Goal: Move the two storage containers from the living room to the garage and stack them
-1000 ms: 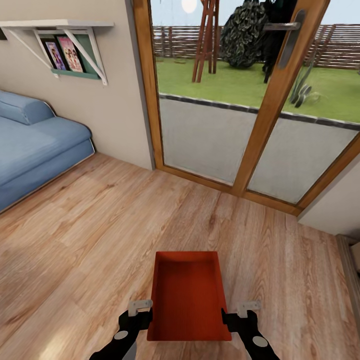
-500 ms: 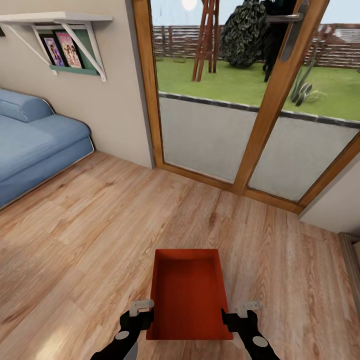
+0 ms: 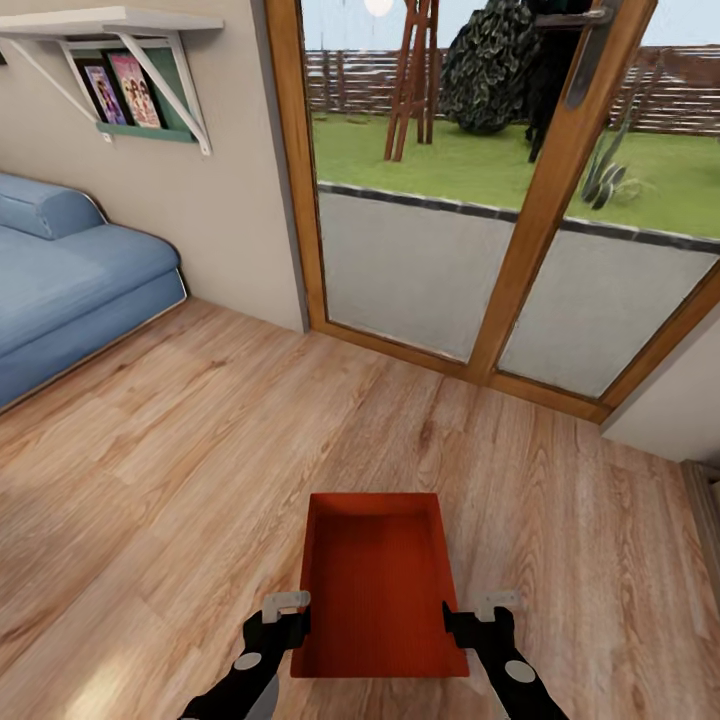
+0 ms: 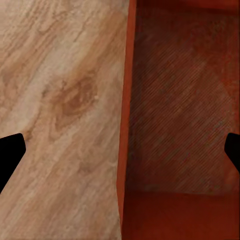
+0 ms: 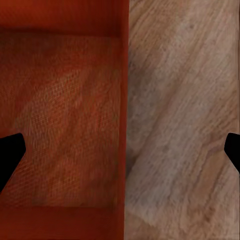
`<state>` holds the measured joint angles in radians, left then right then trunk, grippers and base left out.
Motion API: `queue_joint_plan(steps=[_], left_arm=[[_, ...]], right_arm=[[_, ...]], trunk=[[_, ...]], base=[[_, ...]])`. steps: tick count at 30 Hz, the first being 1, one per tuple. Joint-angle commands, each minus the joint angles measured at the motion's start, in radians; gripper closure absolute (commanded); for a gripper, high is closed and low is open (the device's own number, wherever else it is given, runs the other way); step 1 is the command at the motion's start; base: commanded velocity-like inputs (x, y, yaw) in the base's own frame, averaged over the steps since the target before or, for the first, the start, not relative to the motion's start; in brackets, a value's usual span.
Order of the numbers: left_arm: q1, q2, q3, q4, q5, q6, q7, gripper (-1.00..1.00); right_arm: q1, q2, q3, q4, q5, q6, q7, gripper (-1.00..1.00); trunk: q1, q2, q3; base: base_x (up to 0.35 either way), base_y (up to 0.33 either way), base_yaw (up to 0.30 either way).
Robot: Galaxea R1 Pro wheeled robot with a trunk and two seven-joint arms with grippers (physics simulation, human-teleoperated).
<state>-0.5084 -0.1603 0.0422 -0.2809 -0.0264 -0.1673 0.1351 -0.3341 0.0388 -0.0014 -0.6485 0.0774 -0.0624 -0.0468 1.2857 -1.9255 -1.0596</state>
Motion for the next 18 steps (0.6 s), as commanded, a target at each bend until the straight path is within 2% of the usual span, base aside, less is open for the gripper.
queue_joint_plan(steps=[1, 18], left_arm=[[-0.001, -0.003, 0.004, -0.003, -0.003, -0.003, 0.001, -1.00], [-0.002, -0.005, 0.004, -0.013, -0.003, -0.004, 0.001, -1.00]], right_arm=[[0.000, 0.000, 0.000, -0.014, 0.008, -0.001, -0.005, -1.00], [0.000, 0.000, 0.000, -0.031, 0.005, -0.001, -0.005, -1.00]], trunk=[[0.004, -0.007, -0.004], [0.069, -0.126, -0.057]], base=[[0.000, 0.000, 0.000], [0.000, 0.000, 0.000]])
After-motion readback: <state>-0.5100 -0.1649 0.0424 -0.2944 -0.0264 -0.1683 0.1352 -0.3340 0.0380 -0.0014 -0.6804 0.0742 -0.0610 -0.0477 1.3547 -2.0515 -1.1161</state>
